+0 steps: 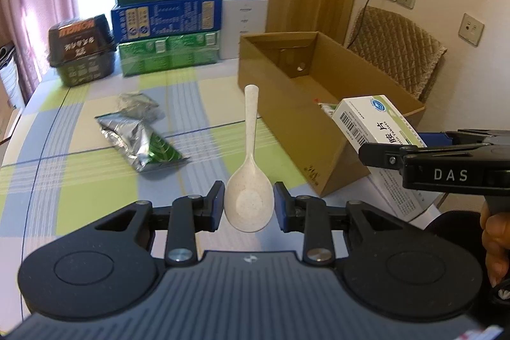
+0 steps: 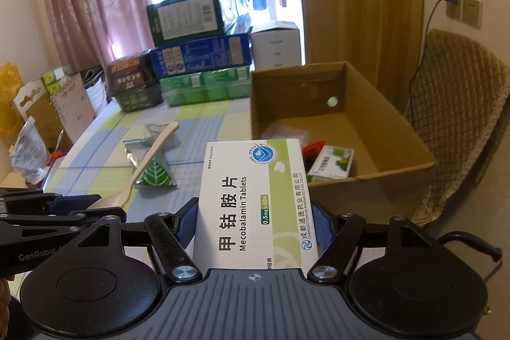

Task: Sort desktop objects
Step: 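Carry the tablet box with the right tool while the left tool carries the spoon over the box, then open both tools to drop the tablet box and spoon into the cardboard box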

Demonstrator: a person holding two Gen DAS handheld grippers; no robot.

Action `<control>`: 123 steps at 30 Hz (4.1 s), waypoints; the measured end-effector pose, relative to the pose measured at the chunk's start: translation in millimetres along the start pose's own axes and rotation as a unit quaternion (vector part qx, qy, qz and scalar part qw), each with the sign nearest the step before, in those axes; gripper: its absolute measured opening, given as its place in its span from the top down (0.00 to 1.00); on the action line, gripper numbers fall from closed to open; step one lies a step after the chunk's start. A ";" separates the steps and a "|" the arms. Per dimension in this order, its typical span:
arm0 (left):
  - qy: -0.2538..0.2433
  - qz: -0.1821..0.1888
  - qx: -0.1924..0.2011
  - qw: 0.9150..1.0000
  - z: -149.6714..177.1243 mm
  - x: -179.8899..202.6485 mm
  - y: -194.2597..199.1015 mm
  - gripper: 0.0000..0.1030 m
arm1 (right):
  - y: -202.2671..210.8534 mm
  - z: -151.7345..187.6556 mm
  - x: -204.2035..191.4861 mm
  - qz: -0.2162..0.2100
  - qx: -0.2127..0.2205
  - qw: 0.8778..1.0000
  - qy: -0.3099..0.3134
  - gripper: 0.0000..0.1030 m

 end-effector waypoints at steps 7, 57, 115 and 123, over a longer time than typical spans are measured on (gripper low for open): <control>-0.012 0.009 0.011 1.000 -17.7 21.0 -0.6 0.73 | 14.9 -12.7 23.7 0.007 0.017 1.000 -0.017 0.34; 0.005 0.051 0.004 0.999 -119.2 82.0 -111.0 0.73 | -61.6 -104.5 117.2 0.058 0.007 0.998 0.017 0.34; 0.062 -0.009 0.007 0.998 -79.5 20.7 -75.3 0.19 | -27.6 -72.4 72.2 0.023 0.014 0.999 -0.017 0.02; 0.072 -0.037 0.020 0.996 -63.2 -6.6 -33.0 0.02 | -11.0 -55.9 38.4 0.008 0.008 1.000 -0.009 0.02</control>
Point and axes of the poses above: each gripper's, at about its wrist camera, not at the fingertips, and y roughly against the way its jaws point, x to its right, z to its underside, the point moved 7 cm from there along -y, roughly the way its jaws point, and after that the axes turned 10 degrees about -y, right-handed, at the moved point
